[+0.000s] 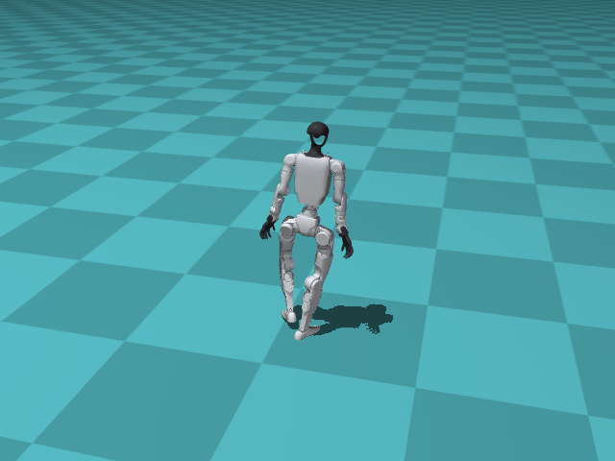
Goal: Walk run
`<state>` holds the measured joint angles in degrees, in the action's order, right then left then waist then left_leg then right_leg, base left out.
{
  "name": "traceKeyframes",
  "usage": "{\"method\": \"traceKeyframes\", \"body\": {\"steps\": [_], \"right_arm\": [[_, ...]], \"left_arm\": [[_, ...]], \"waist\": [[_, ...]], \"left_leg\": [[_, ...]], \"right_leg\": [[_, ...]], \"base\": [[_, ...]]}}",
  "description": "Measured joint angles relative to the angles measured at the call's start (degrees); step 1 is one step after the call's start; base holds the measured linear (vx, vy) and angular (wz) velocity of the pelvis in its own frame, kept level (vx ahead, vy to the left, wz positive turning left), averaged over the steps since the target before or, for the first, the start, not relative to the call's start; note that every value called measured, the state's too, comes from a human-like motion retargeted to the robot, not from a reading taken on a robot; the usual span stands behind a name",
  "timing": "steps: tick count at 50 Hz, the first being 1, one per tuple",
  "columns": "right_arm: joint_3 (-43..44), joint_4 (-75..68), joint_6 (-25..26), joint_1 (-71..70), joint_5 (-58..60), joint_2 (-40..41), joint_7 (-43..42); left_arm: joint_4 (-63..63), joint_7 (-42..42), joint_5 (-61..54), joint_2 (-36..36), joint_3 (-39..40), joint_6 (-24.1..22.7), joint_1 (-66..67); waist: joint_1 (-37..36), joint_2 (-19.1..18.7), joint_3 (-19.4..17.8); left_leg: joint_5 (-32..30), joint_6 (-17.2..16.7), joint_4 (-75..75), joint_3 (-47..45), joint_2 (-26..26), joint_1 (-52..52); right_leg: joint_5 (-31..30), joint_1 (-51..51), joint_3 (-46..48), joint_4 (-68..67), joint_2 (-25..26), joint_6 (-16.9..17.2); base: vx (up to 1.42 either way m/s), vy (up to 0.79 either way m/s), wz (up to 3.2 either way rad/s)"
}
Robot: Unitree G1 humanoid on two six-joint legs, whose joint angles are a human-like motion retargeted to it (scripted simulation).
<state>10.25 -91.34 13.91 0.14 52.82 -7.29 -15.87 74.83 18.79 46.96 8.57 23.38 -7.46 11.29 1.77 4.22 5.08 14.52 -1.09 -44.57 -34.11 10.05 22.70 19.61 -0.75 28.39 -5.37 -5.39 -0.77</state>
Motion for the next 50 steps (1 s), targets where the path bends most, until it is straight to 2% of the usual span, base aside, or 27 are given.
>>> {"method": "traceKeyframes", "body": {"steps": [3,6,10,12,15,16,17,18,20,22,23,25,27,28,32,33,35,38,40,42,43,44,45,47,48,50], "right_arm": [[-0.97,2.77,-1.71,-4.0,1.76,0.01,-0.23],[-0.86,7.07,-3.59,-7.27,2.16,0.15,-0.09],[-2.21,12.45,-6.05,-11.02,0.39,1.14,-0.56],[-3.26,14.47,-7.64,-11.21,-0.43,1.74,-0.1],[-3.27,16.4,-12.2,-9.16,0.89,1.58,1.36],[-3.33,16.75,-13.4,-7.82,1.93,1.5,1.84],[-3.47,16.92,-14.36,-6.11,3.14,1.35,2.07],[-3.74,16.69,-14.84,-3.65,4.69,1.07,1.8],[-3.9,15.76,-14.34,0.06,6.3,0.44,0.62],[-3.13,13.53,-12.82,4.05,7.35,-0.97,-0.46],[-2.44,12.22,-12.33,5.6,7.95,-1.71,-0.77],[-0.97,8.31,-9.6,7.11,8.49,-2.45,-2.48],[0.82,4.49,-5.33,7.34,7.05,-2.25,-4.14],[2.01,2.7,-4.15,7.61,5.57,-2.2,-4.15],[3.93,0.74,-6.42,7.98,-0.6,-1.3,-0.34],[4.32,0.65,-7.66,8.0,-2.65,-0.86,0.95],[4.71,0.56,-9.38,7.55,-6.71,0.24,3.2],[6.42,0.6,-9.51,7.44,-8.16,1.56,3.65],[7.28,0.74,-9.37,7.87,-7.72,1.75,3.44],[7.27,0.74,-8.92,8.09,-6.67,1.18,2.94],[7.16,0.67,-8.64,8.15,-6.05,0.95,2.55],[7.4,0.46,-8.41,7.89,-5.47,0.75,2.18],[7.8,0.18,-8.19,7.46,-4.93,0.56,1.82],[8.28,-0.02,-7.54,6.39,-5.64,0.61,0.72],[7.67,0.04,-7.46,6.22,-6.48,0.52,0.45],[6.6,0.7,-7.81,4.67,-8.96,0.28,0.1]], "left_arm": [[1.07,3.61,0.78,-0.75,0.43,-1.17,-0.58],[2.63,-2.62,0.22,-1.27,0.52,-0.51,-1.57],[6.56,-22.44,-0.13,-1.25,2.87,1.99,-2.28],[8.59,-34.0,0.75,-0.09,3.65,4.34,-2.24],[8.61,-48.95,6.02,1.37,5.46,7.68,-0.78],[7.93,-49.91,7.64,1.0,7.45,8.22,-0.01],[7.57,-50.25,8.16,0.71,9.24,8.38,0.97],[7.85,-49.38,6.48,0.55,10.63,7.77,2.34],[8.98,-47.18,2.8,0.43,12.28,6.64,4.13],[10.91,-43.47,-2.92,0.9,13.27,7.0,4.65],[11.74,-40.69,-5.53,0.89,13.68,7.38,4.36],[13.15,-34.32,-11.13,1.13,14.03,7.22,2.84],[13.12,-29.02,-15.87,1.4,13.85,6.54,0.9],[12.56,-26.02,-19.13,1.35,13.51,5.8,-0.68],[8.96,-23.25,-25.76,1.17,13.82,3.89,-7.05],[7.25,-24.05,-26.12,1.23,13.89,3.82,-9.07],[3.33,-26.3,-25.93,1.78,13.37,3.19,-12.93],[-1.62,-26.37,-26.41,2.78,9.4,-4.03,-15.35],[-5.47,-21.1,-26.43,2.48,6.19,-13.96,-15.04],[-6.48,-17.11,-24.37,0.81,6.43,-18.35,-13.23],[-6.2,-17.18,-23.37,-0.07,7.36,-18.56,-11.97],[-5.51,-17.94,-22.39,-1.08,8.38,-18.35,-10.69],[-4.61,-19.04,-21.4,-2.16,9.46,-17.92,-9.42],[0.29,-21.24,-21.01,-3.55,9.93,-16.97,-5.77],[2.24,-21.69,-20.44,-3.62,9.92,-16.61,-4.28],[5.88,-22.39,-16.85,-2.91,8.55,-14.06,-1.69]], "waist": [[-2.99,-0.34,-0.4],[-5.99,-0.73,-1.39],[-8.13,-1.12,-1.85],[-8.7,-0.33,-0.95],[-10.69,0.9,0.11],[-11.1,0.94,0.33],[-10.97,0.66,0.76],[-9.77,-0.25,1.63],[-8.3,-2.23,2.88],[-6.65,-5.54,2.67],[-5.95,-6.42,2.32],[-4.3,-5.63,1.83],[-1.36,-4.58,1.58],[0.93,-4.26,1.26],[6.67,-3.79,0.18],[8.07,-3.68,-0.1],[10.85,-2.56,-1.02],[12.51,-2.02,-0.69],[13.05,-3.12,0.77],[12.06,-3.63,2.78],[11.64,-3.63,3.75],[11.66,-3.52,4.23],[11.89,-3.35,4.46],[10.58,-1.72,5.42],[9.68,0.03,5.79],[8.45,3.87,6.22]], "left_leg": [[-2.43,2.49,7.27,-0.09,-1.34,6.49],[-2.52,3.21,15.69,5.53,-4.43,12.69],[-4.71,4.89,24.03,12.59,-5.86,18.72],[-6.95,6.12,22.69,13.54,-5.94,19.47],[-8.79,7.74,17.96,10.52,-4.36,17.93],[-9.28,7.32,17.46,12.7,-4.04,17.51],[-8.66,6.92,16.85,14.19,-3.57,16.45],[-5.84,6.59,16.02,14.26,-2.81,14.08],[-3.08,5.38,16.63,14.23,-0.84,9.85],[-1.35,4.17,19.58,15.27,1.12,3.03],[-1.02,3.91,21.58,14.66,1.48,-0.38],[-1.57,4.1,27.09,12.95,-1.04,-6.44],[-2.31,4.17,31.97,13.21,-4.12,-10.74],[-2.43,4.16,34.32,14.51,-5.8,-13.06],[-1.22,4.58,39.6,16.0,-9.75,-19.51],[-0.35,4.58,40.7,16.48,-10.73,-21.44],[1.14,4.54,42.47,18.83,-13.31,-25.32],[2.98,3.45,43.32,20.88,-14.44,-29.28],[2.72,1.67,41.97,23.08,-13.76,-31.3],[-1.54,-0.52,40.03,23.74,-14.24,-32.99],[-5.13,-1.55,38.72,23.97,-14.9,-33.92],[-9.88,-1.99,37.01,24.3,-15.67,-34.35],[-15.21,-2.14,35.09,24.67,-16.48,-34.54],[-30.27,-0.46,25.36,19.11,-16.26,-32.4],[-33.72,0.75,20.68,15.1,-16.49,-31.62],[-32.89,4.33,6.39,10.04,-15.16,-26.14]], "right_leg": [[0.09,-2.59,0.42,1.93,1.17,1.28],[0.7,-5.28,0.32,3.1,2.63,2.01],[2.13,-9.07,-0.74,3.65,4.43,3.77],[0.78,-9.82,-1.96,2.47,3.9,5.91],[-5.12,-10.85,-5.37,-0.85,2.66,9.72],[-8.03,-10.95,-6.11,-2.45,2.54,9.86],[-12.45,-10.88,-6.3,-4.75,2.57,9.38],[-19.9,-10.47,-5.41,-8.46,2.91,7.64],[-30.46,-9.21,-3.16,-15.5,2.99,7.54],[-33.7,-6.38,2.11,-28.45,2.72,3.37],[-30.3,-3.78,1.94,-33.97,2.62,2.69],[-25.4,3.97,0.21,-44.06,0.49,3.58],[-21.02,11.37,1.3,-49.52,-2.11,4.42],[-17.9,15.53,3.6,-50.74,-3.95,3.72],[-10.34,26.95,8.62,-41.36,-8.49,-0.59],[-8.89,29.78,9.27,-35.17,-8.77,-1.91],[-9.52,34.44,6.74,-21.58,-8.07,-2.22],[-9.96,40.41,-2.5,-10.7,-6.93,-2.47],[-9.67,42.55,-4.49,-10.09,-7.16,-3.76],[-12.46,41.61,-2.07,-14.65,-7.82,-6.17],[-15.32,40.03,3.14,-15.82,-8.58,-7.71],[-16.08,40.46,-0.04,-18.47,-8.84,-7.67],[-15.81,41.9,-7.4,-21.86,-8.87,-6.85],[-11.16,36.86,-6.34,-23.91,-12.71,-6.16],[-9.99,34.29,-7.36,-23.05,-13.7,-5.74],[-7.21,28.88,-6.91,-22.05,-17.41,-4.35]], "base": [[0.45,0.01,0.03],[0.63,0.04,-0.18],[0.68,0.02,-0.3],[0.88,0.05,-0.38],[1.0,0.08,-0.63],[0.94,0.06,-0.7],[1.11,0.1,-0.4],[1.36,0.15,-0.17],[1.24,0.13,-0.07],[1.14,0.07,-0.09],[1.12,0.03,-0.06],[0.99,-0.01,0.11],[0.86,-0.03,0.84],[0.9,-0.04,1.14],[0.95,-0.09,0.62],[0.79,-0.1,0.64],[0.75,-0.14,0.89],[1.1,-0.28,0.87],[0.96,-0.16,0.79],[1.31,-0.26,0.08],[1.36,-0.26,-0.07],[1.34,-0.23,0.1],[1.21,-0.11,0.26],[1.26,-0.08,0.08],[1.43,-0.2,0.09],[1.08,-0.19,0.65]]}}
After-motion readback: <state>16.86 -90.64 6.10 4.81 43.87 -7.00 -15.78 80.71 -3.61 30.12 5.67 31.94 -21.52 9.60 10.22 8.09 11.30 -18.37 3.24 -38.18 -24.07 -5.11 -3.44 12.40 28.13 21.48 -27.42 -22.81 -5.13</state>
